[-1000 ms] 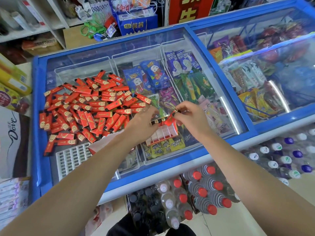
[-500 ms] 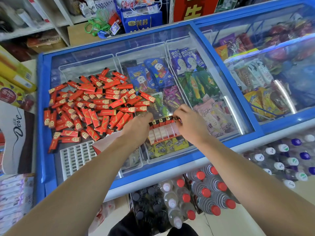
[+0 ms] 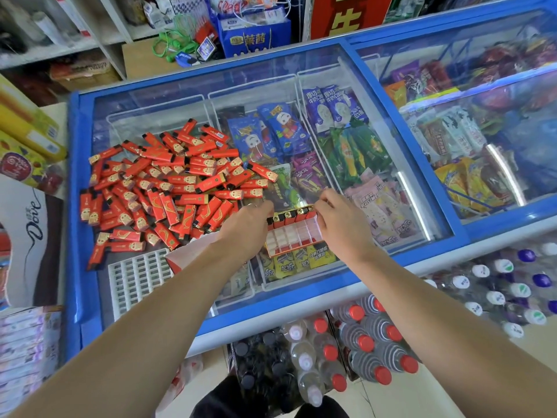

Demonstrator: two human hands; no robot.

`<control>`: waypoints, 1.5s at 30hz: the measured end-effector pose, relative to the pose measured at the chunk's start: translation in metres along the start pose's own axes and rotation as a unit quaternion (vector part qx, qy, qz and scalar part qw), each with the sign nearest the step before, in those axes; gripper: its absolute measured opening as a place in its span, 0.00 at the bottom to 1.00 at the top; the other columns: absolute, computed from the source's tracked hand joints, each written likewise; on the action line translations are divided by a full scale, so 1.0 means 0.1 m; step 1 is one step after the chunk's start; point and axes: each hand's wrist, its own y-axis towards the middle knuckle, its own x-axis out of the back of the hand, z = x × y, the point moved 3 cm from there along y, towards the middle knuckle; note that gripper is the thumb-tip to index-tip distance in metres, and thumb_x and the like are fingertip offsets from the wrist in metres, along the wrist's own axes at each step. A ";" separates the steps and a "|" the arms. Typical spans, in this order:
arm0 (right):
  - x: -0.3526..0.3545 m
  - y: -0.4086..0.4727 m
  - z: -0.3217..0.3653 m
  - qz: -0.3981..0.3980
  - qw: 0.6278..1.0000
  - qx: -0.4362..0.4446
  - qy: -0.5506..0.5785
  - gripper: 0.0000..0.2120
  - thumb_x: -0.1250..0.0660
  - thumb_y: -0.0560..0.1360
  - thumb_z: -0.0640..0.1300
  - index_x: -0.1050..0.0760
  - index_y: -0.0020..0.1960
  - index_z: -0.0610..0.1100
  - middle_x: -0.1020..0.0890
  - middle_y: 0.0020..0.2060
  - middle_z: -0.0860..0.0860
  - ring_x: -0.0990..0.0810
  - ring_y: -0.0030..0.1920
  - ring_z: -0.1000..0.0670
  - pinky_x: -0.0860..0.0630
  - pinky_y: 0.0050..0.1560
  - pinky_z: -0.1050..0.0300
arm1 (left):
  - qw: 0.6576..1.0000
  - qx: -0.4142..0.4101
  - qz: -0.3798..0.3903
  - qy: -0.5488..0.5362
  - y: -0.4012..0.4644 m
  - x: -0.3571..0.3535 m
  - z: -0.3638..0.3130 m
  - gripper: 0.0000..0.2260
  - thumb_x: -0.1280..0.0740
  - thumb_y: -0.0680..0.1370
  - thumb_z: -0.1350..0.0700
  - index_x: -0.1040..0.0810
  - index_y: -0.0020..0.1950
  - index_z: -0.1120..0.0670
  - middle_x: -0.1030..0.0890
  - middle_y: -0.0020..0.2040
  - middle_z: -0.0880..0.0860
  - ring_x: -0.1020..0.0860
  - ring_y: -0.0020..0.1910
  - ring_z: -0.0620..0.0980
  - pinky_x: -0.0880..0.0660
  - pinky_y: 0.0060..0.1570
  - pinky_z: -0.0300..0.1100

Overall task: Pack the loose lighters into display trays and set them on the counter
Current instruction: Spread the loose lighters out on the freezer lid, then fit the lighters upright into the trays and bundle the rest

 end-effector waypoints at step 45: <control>-0.85 1.08 1.39 0.273 0.936 -0.219 0.040 0.07 0.33 0.79 0.45 0.32 0.46 0.48 0.19 0.45 0.47 0.18 0.52 0.42 0.32 0.44 0.54 | 0.972 -0.003 0.056 0.229 0.28 0.19 1.23 0.20 0.26 0.74 0.52 0.28 0.61 0.57 0.19 0.55 0.55 0.20 0.54 0.56 0.27 0.43 0.46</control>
